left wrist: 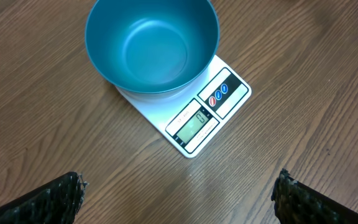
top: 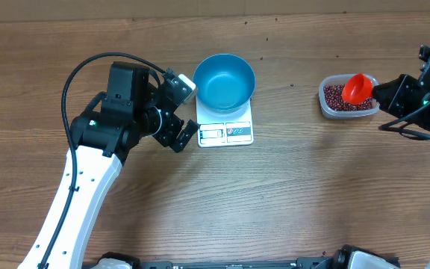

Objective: Scoop item into bowl and weigh 150g on scale

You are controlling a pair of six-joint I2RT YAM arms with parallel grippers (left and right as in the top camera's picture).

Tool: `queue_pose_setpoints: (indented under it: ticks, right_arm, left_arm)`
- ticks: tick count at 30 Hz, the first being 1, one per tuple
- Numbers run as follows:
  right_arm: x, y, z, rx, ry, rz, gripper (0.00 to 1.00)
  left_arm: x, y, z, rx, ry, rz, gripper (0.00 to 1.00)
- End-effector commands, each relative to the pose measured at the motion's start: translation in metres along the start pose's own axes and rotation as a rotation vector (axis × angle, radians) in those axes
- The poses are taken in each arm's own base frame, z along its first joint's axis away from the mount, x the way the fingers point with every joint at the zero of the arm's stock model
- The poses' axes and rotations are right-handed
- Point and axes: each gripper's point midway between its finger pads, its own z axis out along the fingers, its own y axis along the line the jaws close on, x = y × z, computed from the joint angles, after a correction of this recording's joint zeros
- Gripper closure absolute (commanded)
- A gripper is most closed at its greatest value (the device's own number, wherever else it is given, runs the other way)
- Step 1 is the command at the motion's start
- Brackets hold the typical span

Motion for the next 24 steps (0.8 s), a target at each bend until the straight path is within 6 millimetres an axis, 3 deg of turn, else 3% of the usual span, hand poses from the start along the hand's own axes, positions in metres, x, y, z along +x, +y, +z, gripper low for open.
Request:
queue_pose_setpoints:
  ticks: [1,24]
  right_arm:
    - [-0.007,0.001,-0.005,0.005,-0.026,-0.013,0.96]
    - [-0.007,0.001,-0.005,0.005,-0.025,-0.013,0.96]
  left_arm:
    - [0.000,0.001,0.002,0.002,-0.005,0.020,0.00]
    - [-0.010,0.004,0.002,-0.008,-0.043,-0.035,0.01]
